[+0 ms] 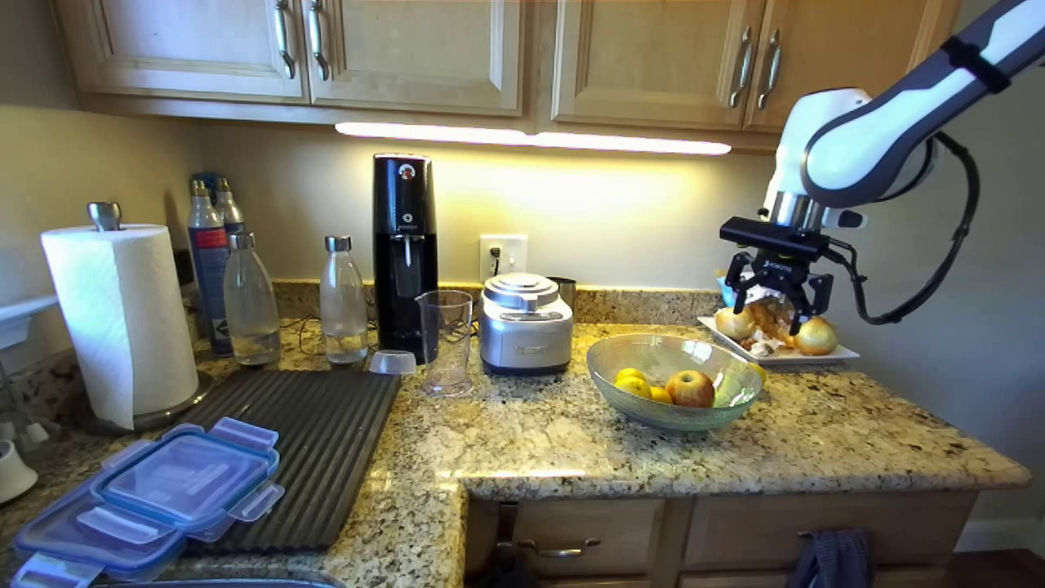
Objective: Put the lemon in the glass bowl, take the lemon out of the glass bowl
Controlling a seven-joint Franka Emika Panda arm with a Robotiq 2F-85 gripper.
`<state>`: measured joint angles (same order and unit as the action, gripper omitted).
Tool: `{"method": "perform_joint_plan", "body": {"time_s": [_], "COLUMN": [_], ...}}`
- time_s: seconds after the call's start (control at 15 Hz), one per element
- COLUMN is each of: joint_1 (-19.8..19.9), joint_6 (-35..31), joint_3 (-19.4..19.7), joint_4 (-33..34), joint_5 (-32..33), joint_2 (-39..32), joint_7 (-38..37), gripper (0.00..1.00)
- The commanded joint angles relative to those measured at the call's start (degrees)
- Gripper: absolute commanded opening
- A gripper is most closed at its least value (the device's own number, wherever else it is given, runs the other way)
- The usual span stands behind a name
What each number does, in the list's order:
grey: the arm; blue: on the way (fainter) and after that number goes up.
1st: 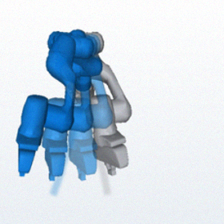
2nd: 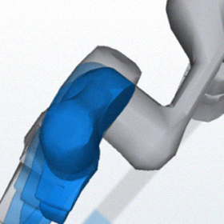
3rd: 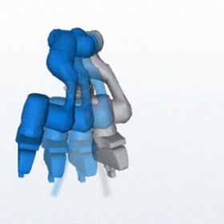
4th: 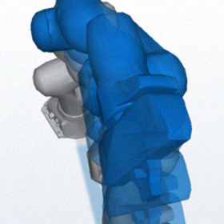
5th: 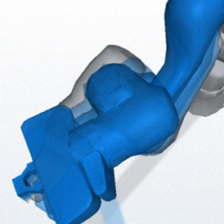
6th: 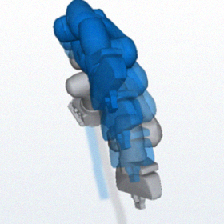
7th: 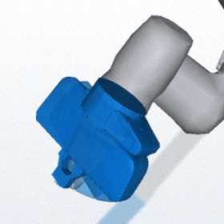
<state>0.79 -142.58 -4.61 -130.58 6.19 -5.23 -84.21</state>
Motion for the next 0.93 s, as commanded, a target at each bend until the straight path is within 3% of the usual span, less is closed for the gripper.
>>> {"method": "perform_joint_plan", "body": {"time_s": [0.0,0.53,0.87], "joint_1": [-1.69,-1.14,-1.64], "joint_6": [0.1,-3.07,-9.74], "joint_3": [1.7,6.87,10.39], "joint_4": [0.17,2.65,3.49], "joint_5": [-0.32,2.13,3.34], "joint_2": [0.05,-2.5,-6.86], "joint_7": [0.18,-16.29,-22.29], "gripper": [1.0,1.0,1.0]}}
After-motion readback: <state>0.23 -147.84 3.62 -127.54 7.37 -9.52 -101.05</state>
